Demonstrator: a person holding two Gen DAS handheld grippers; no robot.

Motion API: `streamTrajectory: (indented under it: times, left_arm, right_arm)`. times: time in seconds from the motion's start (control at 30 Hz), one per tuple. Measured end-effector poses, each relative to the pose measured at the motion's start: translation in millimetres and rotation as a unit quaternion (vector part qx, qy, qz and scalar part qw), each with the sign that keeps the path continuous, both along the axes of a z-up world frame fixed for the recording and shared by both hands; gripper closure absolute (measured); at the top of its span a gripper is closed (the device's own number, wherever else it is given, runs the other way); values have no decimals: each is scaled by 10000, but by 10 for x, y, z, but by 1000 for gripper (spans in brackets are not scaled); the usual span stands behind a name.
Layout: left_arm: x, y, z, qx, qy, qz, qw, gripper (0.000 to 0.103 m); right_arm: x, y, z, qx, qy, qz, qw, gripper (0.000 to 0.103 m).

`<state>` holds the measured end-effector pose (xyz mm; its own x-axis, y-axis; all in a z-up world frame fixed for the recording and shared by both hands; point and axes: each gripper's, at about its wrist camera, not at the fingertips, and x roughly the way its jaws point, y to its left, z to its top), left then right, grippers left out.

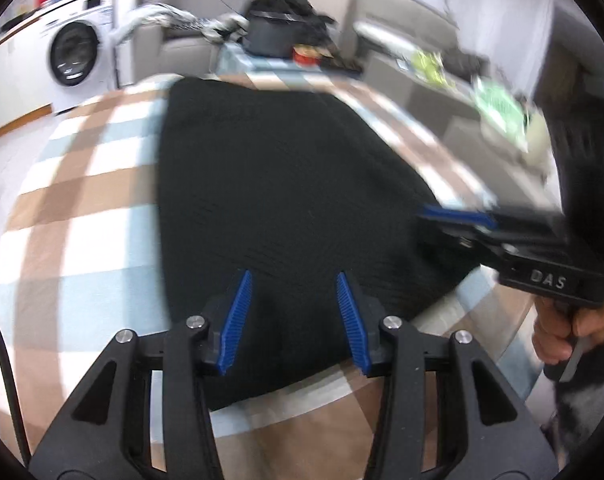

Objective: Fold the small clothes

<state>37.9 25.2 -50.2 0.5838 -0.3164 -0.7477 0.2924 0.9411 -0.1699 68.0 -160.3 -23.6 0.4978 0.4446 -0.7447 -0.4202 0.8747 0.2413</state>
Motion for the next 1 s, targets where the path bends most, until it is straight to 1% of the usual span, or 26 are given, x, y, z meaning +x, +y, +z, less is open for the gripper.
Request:
streamTrajectory:
  times: [0.03,0.07,0.1,0.17,0.2,0.27,0.3,0.33,0.37,0.47,0.5,0.57,0.6,0.63,0.7,0.8,0.87,0.9,0.93,0.97,1.0]
  left_arm:
    - [28,-60,-78,95,142,-108,9998,62]
    - [26,-86,-133,202,106,-122,9997,62]
    - [10,-79,-140,174,46,-120,9998,61]
    - [-17,-1,-148,5,87,-123,9999,61]
    - [-41,34,-156,-87,112,-97,9999,60]
    - [-104,125,-164,-234,151,-35,9996,60]
    - [-106,165,-173,-237,155,-24,9996,60]
    - [-125,184,-170,-226,150,-6,9996,60]
    - [-136,191,-176,-217,140,4,9997,60]
    - [-129,190,-184,-176,142,38,9997,59]
    - [-133,199,-187,-152,153,37,9998,59]
    - [-158,217,-163,-164,195,95,9996,59]
    - [-189,246,-140,-140,198,149,9996,59]
    - [-221,263,-122,-123,181,203,9996,59]
    - [-278,369,-97,-160,139,382,9990,59]
    - [-299,571,-102,-467,211,644,9966,60]
    - [-276,635,-139,-475,254,792,9954,60]
    - [-266,647,-157,-455,274,798,9954,60]
    - [-264,662,-170,-440,272,810,9954,64]
    - [-260,668,-188,-397,263,846,9953,69]
    - [-256,670,-197,-342,236,866,9954,72]
  right_arm:
    - [44,57,-71,-89,70,36,9999,82]
    - [73,104,-140,-267,100,71,9996,82]
    - [76,135,-179,-367,45,149,9992,82]
    - [36,112,-187,-474,-93,257,9985,82]
    - [9,70,-172,-549,-155,224,9981,82]
    - [-10,-65,-164,-748,-187,-56,9970,82]
    - [-28,-144,-160,-749,-127,-180,9969,82]
    - [-45,-261,-144,-493,1,-281,9984,82]
    - [-36,-324,-151,-408,87,-334,9986,81]
    - [-42,-360,-216,-536,155,-347,9978,77]
    - [-42,-374,-214,-497,209,-348,9979,74]
    - [-49,-427,-183,-399,325,-368,9980,74]
    - [-55,-466,-170,-317,355,-396,9981,71]
    - [-72,-533,-164,-136,404,-439,9981,60]
    - [-90,-620,-191,115,510,-563,9970,47]
    - [-72,-706,-268,423,747,-724,9937,47]
    - [-55,-687,-307,593,829,-701,9923,47]
    - [-59,-652,-310,568,775,-662,9932,51]
    - [-60,-600,-322,506,711,-609,9943,61]
    - [-64,-580,-326,481,705,-641,9943,63]
    - [-54,-568,-328,521,701,-687,9938,67]
